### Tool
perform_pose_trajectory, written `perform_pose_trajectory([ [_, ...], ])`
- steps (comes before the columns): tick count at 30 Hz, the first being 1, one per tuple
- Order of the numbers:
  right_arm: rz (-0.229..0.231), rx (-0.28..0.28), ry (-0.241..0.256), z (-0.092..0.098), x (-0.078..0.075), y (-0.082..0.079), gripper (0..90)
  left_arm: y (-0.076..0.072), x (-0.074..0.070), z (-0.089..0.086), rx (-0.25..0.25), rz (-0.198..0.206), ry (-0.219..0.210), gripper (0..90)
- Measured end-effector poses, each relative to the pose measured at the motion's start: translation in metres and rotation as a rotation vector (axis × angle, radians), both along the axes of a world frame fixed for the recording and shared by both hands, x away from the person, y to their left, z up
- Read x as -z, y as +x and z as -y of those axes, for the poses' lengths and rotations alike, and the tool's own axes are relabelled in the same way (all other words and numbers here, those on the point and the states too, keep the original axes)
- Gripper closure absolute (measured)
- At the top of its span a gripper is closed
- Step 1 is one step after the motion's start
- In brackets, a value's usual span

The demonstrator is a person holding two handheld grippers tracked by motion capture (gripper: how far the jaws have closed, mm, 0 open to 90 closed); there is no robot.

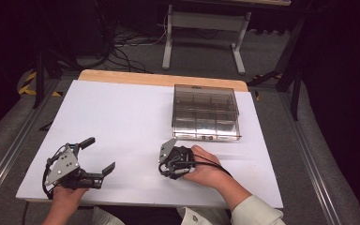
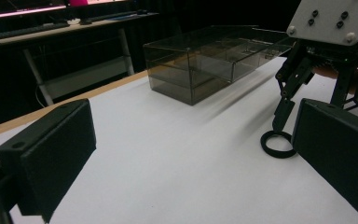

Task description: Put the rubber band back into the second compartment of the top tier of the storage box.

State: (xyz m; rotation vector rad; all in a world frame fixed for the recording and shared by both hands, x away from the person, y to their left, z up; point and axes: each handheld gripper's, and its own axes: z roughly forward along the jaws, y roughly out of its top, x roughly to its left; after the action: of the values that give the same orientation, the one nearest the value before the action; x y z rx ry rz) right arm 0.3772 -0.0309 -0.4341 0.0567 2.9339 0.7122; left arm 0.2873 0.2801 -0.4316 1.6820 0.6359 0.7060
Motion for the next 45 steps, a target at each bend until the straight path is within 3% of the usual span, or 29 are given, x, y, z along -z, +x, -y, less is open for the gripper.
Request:
perform_pose_trajectory([
  [14,-0.022,-0.018,-0.059,-0.006,0.011,-0.001,70.0,0.0,0.0,0.0,0.001,0.0,0.004,0.6],
  [18,-0.021,-0.014,-0.072,-0.008,0.013,-0.002,78.7,0.0,0.0,-0.001,0.001,0.0,0.003,0.6],
  [21,0.002,-0.015,-0.074,-0.008,0.012,-0.003,86.0,0.0,0.0,-0.001,0.001,0.001,0.002,0.6],
  [25,0.017,-0.018,-0.071,-0.008,0.011,-0.004,86.6,0.0,0.0,-0.001,0.001,0.002,0.003,0.6],
  [36,0.06,-0.027,0.008,-0.003,-0.006,-0.008,86.3,0.0,0.0,0.0,0.001,0.003,0.003,0.6],
  [37,0.078,-0.03,0.042,-0.001,-0.01,-0.008,86.3,0.0,0.0,0.0,0.001,0.003,0.002,0.6],
  [45,0.091,-0.02,0.12,0.004,-0.022,-0.008,86.2,0.0,0.0,0.0,0.001,0.002,0.002,0.6],
])
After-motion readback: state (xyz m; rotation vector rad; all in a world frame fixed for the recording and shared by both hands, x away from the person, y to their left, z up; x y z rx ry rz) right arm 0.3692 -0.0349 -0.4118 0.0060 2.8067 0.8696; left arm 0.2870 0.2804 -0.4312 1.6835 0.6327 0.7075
